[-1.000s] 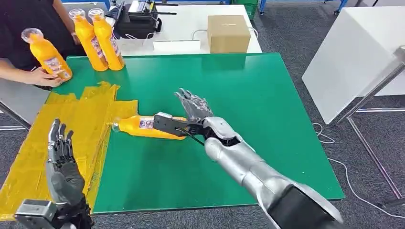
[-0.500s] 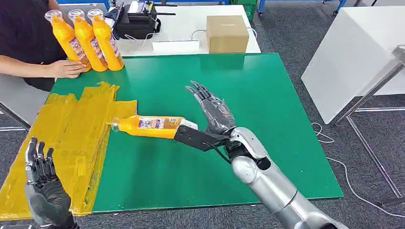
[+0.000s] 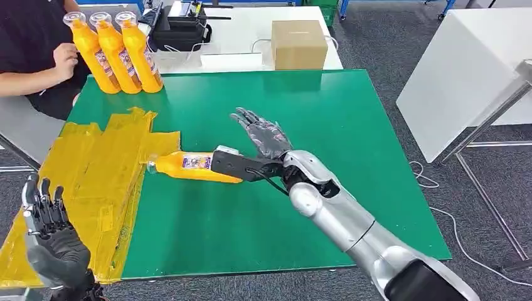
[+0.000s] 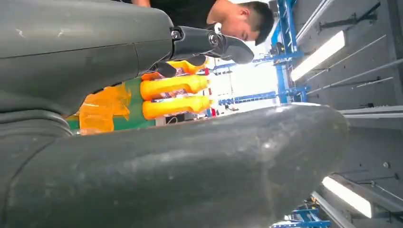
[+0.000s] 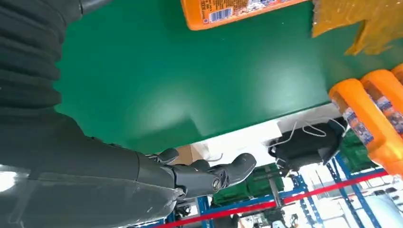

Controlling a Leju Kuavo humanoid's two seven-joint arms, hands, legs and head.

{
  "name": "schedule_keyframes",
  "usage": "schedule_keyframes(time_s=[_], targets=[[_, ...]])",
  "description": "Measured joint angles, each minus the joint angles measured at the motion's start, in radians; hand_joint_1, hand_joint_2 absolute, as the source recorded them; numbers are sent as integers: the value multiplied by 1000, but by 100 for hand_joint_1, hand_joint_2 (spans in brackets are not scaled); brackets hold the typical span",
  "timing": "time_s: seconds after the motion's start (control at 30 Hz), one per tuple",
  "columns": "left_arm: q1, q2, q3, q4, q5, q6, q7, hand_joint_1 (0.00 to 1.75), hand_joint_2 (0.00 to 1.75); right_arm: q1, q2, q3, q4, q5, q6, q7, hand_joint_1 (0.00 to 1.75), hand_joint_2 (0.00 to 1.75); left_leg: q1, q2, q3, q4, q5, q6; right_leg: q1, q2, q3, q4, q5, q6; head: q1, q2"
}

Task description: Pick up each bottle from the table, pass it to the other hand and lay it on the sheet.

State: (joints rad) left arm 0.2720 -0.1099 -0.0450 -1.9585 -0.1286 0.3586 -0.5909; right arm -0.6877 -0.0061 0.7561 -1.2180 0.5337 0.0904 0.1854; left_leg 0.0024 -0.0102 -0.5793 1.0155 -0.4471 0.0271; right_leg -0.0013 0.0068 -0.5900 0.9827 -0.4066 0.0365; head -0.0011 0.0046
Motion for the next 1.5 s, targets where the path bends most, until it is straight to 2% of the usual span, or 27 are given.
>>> schedule_keyframes(time_s=[0.17,0.33,0.57,1.1,1.5], targets=[[-21,1,-8,9,13,-24,6,0,0,-48,34,15,98,17,18,27,0,175,0,0,-1,0,0,0,0,0,-1,0,0,0,0,0],[-79,2,-38,45,29,-44,20,0,0,-148,141,24,314,46,35,21,0,175,1,0,0,0,2,-2,0,0,-1,1,1,0,0,0],[-104,2,-60,71,57,-49,21,0,0,-184,247,56,494,70,41,-10,0,175,1,0,-1,0,2,-2,0,0,-2,2,0,0,0,0],[-82,2,-60,72,63,-72,10,0,0,-150,257,100,525,86,59,-5,0,175,1,0,-2,0,2,-2,0,0,-3,2,1,0,0,0],[-85,0,-59,78,84,-77,12,0,0,-164,274,161,615,168,81,42,0,175,1,0,-2,0,2,-2,0,0,-3,2,1,0,0,0]])
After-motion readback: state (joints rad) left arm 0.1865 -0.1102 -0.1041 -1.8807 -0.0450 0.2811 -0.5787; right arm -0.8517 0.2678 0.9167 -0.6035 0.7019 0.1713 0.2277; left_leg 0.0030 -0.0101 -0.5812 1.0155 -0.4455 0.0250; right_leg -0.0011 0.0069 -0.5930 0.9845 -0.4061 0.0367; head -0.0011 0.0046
